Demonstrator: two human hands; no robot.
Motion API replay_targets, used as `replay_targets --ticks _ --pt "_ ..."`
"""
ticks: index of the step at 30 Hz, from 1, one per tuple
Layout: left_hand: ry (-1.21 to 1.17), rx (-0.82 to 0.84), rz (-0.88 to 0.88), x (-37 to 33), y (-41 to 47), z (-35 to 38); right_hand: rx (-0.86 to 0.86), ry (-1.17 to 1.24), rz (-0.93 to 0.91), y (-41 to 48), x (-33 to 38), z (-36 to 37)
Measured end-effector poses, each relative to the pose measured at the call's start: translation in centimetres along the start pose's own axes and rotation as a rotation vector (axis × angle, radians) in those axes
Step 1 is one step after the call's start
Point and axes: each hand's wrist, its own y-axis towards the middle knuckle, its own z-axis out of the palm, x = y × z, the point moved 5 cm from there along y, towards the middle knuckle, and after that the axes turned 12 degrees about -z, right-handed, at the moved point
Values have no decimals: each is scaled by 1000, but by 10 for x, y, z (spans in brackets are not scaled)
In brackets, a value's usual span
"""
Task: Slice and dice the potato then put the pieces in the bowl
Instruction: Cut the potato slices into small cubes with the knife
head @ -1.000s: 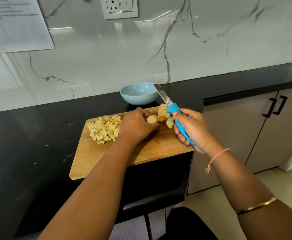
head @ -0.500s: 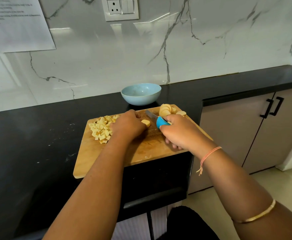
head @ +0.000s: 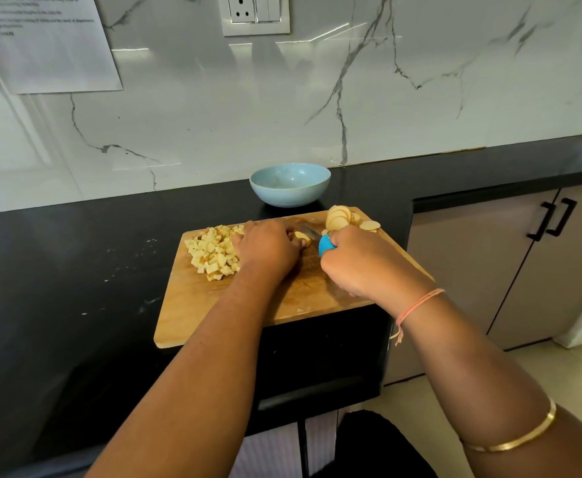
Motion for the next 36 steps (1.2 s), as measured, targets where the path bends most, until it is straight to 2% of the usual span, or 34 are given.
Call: replay_targets --ticks 6,21,28,36 --pt "-10 -6 4 2 0 0 -35 -46 -13 -2 6 -9" --pt "16 19 11 -2 6 6 14 -1 21 9 0 1" --pt "31 -54 16 -5 -1 3 73 11 4 -10 -1 4" --pt "-1 -37 23 -2 -1 3 57 -37 -30 -41 -1 -17"
